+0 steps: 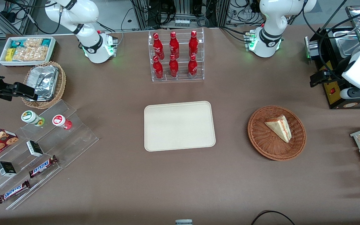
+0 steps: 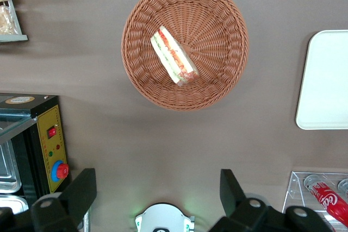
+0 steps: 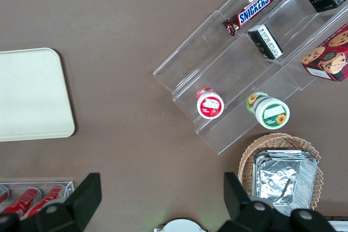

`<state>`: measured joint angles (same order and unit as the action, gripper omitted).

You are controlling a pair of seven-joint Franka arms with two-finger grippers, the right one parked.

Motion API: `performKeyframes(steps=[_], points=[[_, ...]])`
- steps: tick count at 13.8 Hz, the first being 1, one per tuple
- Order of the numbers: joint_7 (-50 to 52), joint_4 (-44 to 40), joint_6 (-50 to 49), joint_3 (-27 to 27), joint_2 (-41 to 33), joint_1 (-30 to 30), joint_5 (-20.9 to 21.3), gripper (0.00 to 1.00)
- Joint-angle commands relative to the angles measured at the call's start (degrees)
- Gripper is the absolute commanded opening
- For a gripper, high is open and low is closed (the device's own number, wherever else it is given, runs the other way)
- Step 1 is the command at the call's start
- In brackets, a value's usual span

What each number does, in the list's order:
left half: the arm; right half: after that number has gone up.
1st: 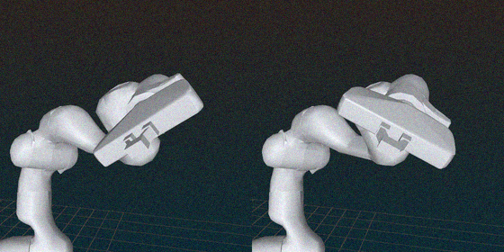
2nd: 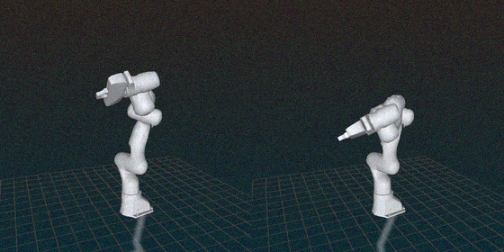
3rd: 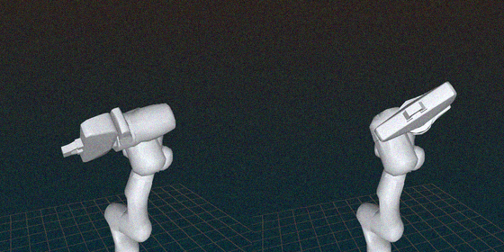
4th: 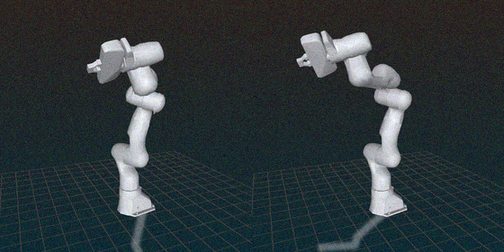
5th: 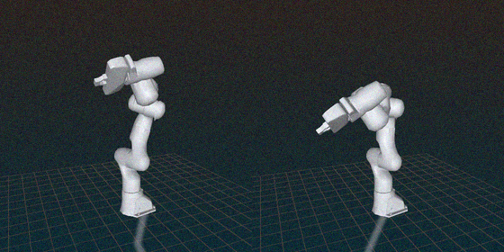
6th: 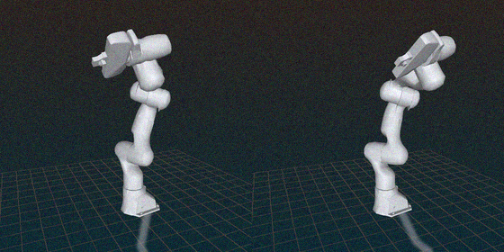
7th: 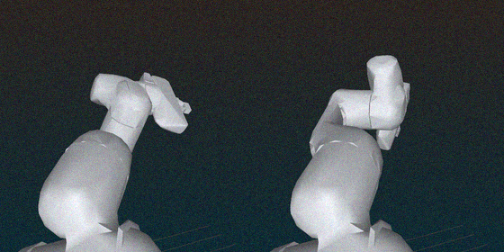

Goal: Place sandwich from basket to tray
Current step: 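Move the left gripper down over the sandwich in the wicker basket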

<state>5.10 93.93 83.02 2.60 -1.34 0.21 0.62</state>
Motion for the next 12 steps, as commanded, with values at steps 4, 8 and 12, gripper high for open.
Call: performKeyframes(steps=[4,8,12], points=[[-0.7,-0.6,0.0,-0.1,0.5,-0.3,0.3,1.0],[-0.6,5.7,7.0,-0.1,1.2,-0.3,0.3,1.0],[0.1,10.0,14.4,-0.2,3.9,-0.3,0.4,1.0]])
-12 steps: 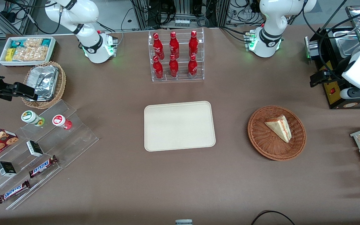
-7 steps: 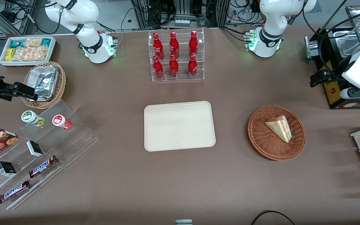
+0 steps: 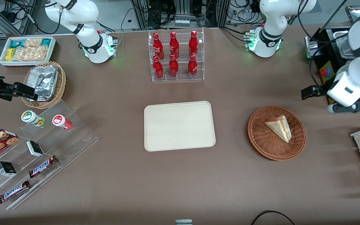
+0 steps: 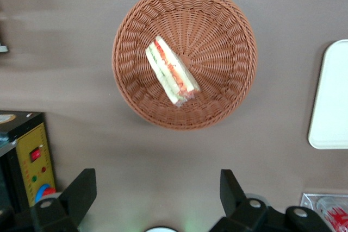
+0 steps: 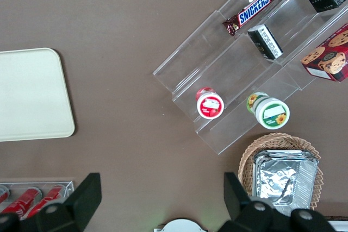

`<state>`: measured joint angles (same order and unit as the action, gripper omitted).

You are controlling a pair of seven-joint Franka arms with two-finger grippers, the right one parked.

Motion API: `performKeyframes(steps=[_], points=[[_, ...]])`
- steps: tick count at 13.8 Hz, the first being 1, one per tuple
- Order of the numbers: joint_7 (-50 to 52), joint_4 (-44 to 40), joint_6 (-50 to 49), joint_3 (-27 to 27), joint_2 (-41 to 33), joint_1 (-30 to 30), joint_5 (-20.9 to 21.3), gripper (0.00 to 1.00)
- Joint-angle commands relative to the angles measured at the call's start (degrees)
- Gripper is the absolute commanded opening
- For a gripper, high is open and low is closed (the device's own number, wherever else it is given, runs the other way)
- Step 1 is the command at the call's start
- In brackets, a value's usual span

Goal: Place sandwich from basket to tray
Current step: 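Move the left gripper down over the sandwich in the wicker basket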

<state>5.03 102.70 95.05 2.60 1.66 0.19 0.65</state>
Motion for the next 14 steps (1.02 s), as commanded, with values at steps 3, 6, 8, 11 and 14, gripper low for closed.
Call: performKeyframes(steps=[3,6,8,11,14], points=[[0.9,1.4,6.2,-0.2,5.4,-0.1,0.4,1.0],[3.5,2.0,11.1,-0.2,9.4,-0.1,0.5,1.0],[4.5,2.8,13.5,-0.2,10.7,-0.1,0.5,1.0],[9.9,4.1,14.8,-0.2,10.6,-0.1,0.4,1.0],[15.5,5.0,16.6,-0.2,10.7,-0.3,0.4,1.0]])
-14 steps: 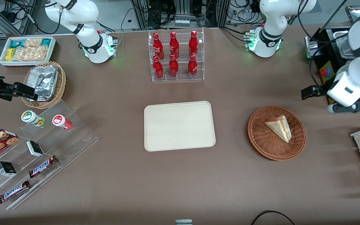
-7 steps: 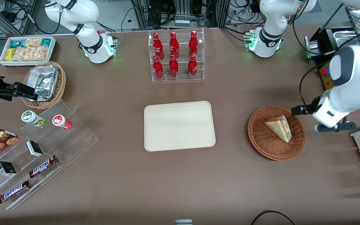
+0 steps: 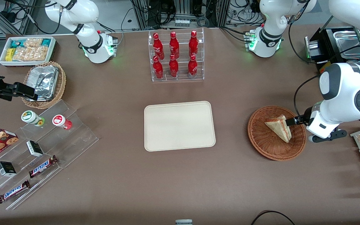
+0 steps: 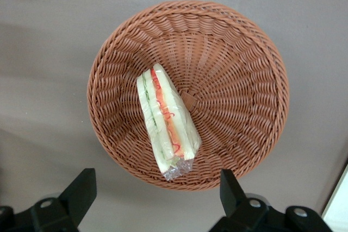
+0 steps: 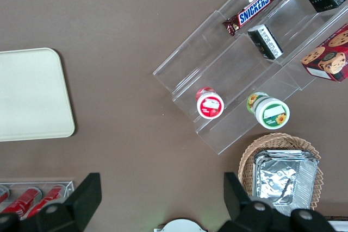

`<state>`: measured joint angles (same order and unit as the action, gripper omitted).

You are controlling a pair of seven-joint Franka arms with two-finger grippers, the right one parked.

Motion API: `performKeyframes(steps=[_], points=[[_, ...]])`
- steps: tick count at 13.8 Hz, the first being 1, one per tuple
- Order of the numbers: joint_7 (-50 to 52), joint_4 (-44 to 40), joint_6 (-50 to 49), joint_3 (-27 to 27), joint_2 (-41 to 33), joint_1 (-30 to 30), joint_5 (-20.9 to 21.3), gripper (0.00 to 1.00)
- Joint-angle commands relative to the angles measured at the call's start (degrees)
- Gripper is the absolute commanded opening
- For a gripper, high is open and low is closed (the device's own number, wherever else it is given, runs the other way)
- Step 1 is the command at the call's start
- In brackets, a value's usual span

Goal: Place sandwich from basket to tray
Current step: 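Lower the left gripper onto the wrapped sandwich and close on it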

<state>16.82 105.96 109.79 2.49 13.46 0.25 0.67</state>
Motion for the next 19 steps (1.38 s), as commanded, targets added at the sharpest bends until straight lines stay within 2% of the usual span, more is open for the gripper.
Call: performKeyframes(steps=[1,8,15,19], points=[[6.0,2.1,2.6,-0.1,-1.2,-0.3,0.2,1.0],[19.9,6.6,7.1,0.0,-1.8,-1.1,-0.3,1.0],[22.5,20.5,18.2,0.0,-8.4,-1.8,-0.2,1.0],[23.7,22.4,20.8,0.0,-8.5,-1.7,-0.2,1.0]])
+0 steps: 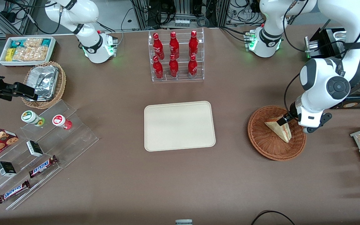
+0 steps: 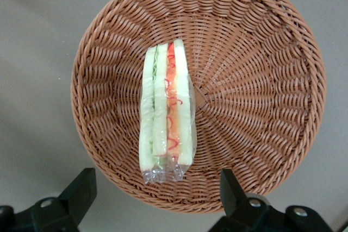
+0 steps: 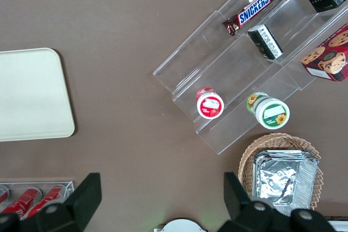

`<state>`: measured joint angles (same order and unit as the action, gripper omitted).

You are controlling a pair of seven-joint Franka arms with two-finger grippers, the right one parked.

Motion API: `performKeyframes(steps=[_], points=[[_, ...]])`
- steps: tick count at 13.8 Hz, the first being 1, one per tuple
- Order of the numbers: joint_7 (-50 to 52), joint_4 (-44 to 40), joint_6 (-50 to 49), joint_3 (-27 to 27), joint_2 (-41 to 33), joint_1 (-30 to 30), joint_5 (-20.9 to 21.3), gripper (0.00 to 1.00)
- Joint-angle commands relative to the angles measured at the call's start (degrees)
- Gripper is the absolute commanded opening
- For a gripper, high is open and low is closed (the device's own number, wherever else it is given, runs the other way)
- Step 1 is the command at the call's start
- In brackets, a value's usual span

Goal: Place sandwich from basket to tray
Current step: 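Lower the left gripper onto the wrapped sandwich and close on it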

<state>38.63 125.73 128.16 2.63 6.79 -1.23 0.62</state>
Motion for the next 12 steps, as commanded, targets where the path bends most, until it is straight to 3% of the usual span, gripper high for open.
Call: performKeyframes(steps=[1,12], points=[[2.9,2.6,3.5,-0.2,-1.3,-0.3,-0.2,1.0],[4.9,2.2,11.1,-0.2,6.7,-0.4,-0.2,1.0]])
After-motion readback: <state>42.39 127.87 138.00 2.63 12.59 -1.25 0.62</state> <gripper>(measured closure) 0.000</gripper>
